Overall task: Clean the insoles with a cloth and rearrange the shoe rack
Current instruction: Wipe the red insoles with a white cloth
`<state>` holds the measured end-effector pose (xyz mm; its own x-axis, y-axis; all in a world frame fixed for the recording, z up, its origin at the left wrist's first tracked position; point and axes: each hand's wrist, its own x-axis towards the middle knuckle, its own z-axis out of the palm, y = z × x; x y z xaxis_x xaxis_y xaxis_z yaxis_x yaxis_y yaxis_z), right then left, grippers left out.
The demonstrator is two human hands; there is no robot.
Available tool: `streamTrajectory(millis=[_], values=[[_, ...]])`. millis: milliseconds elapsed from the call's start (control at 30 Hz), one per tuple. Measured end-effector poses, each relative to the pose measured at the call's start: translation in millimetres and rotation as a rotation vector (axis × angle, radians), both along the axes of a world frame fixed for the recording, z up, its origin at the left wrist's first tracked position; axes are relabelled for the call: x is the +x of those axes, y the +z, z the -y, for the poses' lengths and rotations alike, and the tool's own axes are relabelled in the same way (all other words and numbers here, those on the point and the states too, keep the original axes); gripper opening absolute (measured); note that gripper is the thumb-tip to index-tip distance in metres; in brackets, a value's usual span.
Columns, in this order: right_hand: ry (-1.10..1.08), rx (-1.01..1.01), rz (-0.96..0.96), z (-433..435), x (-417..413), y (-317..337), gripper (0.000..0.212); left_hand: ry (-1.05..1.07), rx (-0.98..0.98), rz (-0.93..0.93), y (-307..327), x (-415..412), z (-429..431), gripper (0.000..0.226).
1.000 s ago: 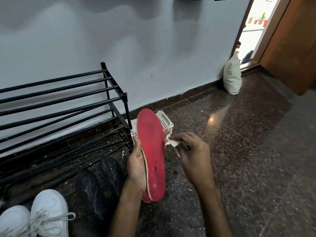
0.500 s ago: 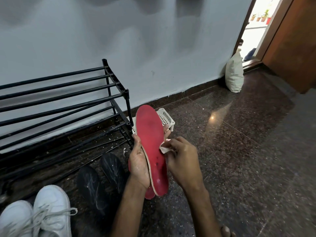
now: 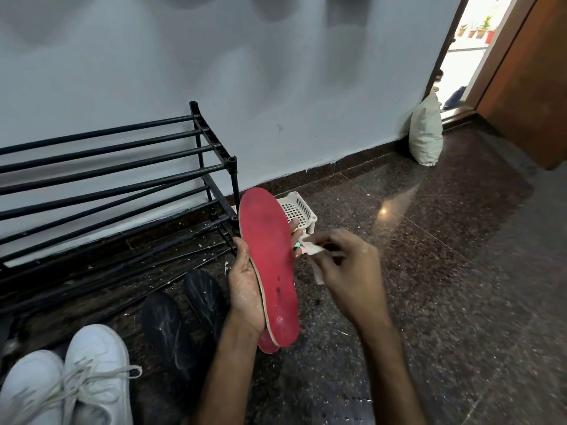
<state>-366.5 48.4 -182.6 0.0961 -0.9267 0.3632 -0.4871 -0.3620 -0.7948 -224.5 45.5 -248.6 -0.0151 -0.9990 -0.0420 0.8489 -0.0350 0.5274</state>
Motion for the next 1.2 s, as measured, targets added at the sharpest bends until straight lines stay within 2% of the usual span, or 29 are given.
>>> streamTrajectory(millis=[100,167,233,300,367,467,533,633,700,800,867,900,967,1000,1067,1133,1200], values=[[0.150,-0.075,-0.058,-7.1,28.4,-14.4,0.019,-0.043,0.017,0.005,2.5,-6.0,-1.6,0.084],[0.288,0.069,-0.054,-11.8,25.3,-20.8,0.017,-0.002,0.035,0.008,0.7,-2.0,-1.1,0.081],[0.427,0.292,-0.150,-10.7,8.8,-23.2,0.011,0.024,-0.001,-0.010,-1.3,3.8,0.8,0.077],[0.381,0.355,-0.305,-6.5,-8.5,-27.2,0.014,0.015,-0.038,-0.021,0.1,4.7,1.8,0.074],[0.169,0.241,-0.300,0.6,-19.1,-27.0,0.021,-0.001,-0.036,-0.039,4.4,2.0,1.7,0.071],[-0.030,0.052,-0.063,2.7,-18.5,-21.4,0.021,-0.005,-0.016,-0.034,4.5,1.3,-0.6,0.072],[0.002,0.004,0.042,0.3,-1.5,-17.7,0.020,-0.004,0.001,-0.040,2.4,0.3,0.1,0.078],[0.148,-0.065,-0.044,-9.6,27.9,-23.6,0.021,-0.039,0.032,-0.036,2.5,-5.4,0.4,0.083],[0.273,0.007,-0.091,-13.4,30.6,-26.3,0.022,0.002,0.035,-0.043,-1.7,-3.0,0.4,0.078],[0.456,0.299,-0.266,-10.3,7.7,-25.1,0.011,0.020,-0.029,-0.054,-2.3,4.0,1.6,0.074],[0.376,0.363,-0.393,-5.5,-9.0,-26.9,0.013,0.009,-0.072,-0.043,1.4,5.9,3.4,0.072],[0.247,0.313,-0.367,-2.4,-14.7,-27.8,0.017,0.000,-0.084,-0.049,4.8,6.1,4.0,0.071],[-0.027,0.200,-0.144,0.6,-18.4,-27.1,0.016,-0.008,-0.089,-0.075,7.7,6.1,3.2,0.070],[-0.110,0.179,-0.001,0.3,-16.6,-26.2,0.014,-0.010,-0.085,-0.085,5.6,6.6,2.9,0.070],[-0.129,0.162,0.207,-2.0,-4.2,-22.4,0.013,-0.002,-0.052,-0.065,0.0,8.2,4.6,0.072],[-0.073,0.078,0.225,-7.1,15.5,-21.3,0.014,-0.003,-0.011,-0.033,-3.0,6.0,6.2,0.079],[-0.020,-0.058,0.057,-8.9,34.3,-26.2,0.015,-0.043,0.024,-0.013,-0.8,-0.6,4.9,0.083]])
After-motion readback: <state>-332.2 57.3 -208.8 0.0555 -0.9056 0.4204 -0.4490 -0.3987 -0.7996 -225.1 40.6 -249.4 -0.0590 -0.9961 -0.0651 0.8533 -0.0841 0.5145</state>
